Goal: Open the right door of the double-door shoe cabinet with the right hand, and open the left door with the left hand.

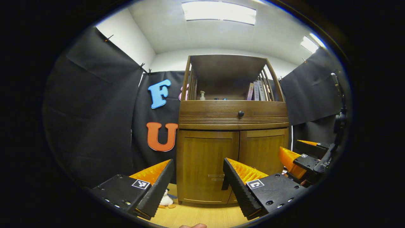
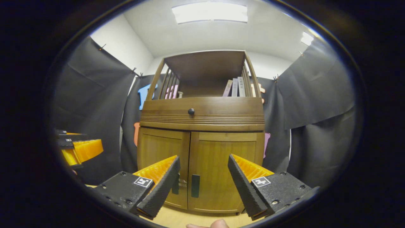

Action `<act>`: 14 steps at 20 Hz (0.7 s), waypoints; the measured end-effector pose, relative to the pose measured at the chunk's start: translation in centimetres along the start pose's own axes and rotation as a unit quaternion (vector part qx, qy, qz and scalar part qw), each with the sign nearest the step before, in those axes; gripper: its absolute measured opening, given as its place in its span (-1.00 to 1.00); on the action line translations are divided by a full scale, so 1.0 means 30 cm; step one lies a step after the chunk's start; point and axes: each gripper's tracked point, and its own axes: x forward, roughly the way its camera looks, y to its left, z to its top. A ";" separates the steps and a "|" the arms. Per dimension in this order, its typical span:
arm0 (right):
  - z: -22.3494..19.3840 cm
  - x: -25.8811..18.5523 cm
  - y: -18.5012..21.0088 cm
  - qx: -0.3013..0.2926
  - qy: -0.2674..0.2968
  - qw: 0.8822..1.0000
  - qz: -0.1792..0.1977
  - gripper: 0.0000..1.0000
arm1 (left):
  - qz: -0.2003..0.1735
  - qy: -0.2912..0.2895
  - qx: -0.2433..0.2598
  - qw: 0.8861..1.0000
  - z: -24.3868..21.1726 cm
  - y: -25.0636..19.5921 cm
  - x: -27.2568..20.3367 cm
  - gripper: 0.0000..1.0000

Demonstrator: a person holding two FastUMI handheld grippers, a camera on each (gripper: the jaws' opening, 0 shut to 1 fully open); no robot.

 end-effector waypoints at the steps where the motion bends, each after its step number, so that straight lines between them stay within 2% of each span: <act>1: -0.020 0.006 0.002 0.000 0.007 1.000 -0.003 0.97 | 0.001 0.004 -0.001 1.000 -0.007 0.007 0.002 1.00; 5: -0.116 0.082 0.007 0.004 0.060 0.998 -0.021 0.98 | 0.006 0.013 0.001 1.000 -0.020 0.041 -0.008 1.00; 6: -0.145 0.102 0.004 0.006 0.074 0.997 -0.025 0.98 | 0.007 0.016 0.002 1.000 -0.026 0.048 -0.011 0.89; 8: -0.222 0.140 -0.003 0.011 0.105 0.994 -0.031 0.98 | 0.012 0.020 0.006 1.000 -0.036 0.068 -0.012 0.89; 14: -0.385 0.271 0.036 0.026 0.166 0.985 -0.025 0.92 | 0.029 0.034 0.009 0.999 -0.062 0.130 -0.019 0.89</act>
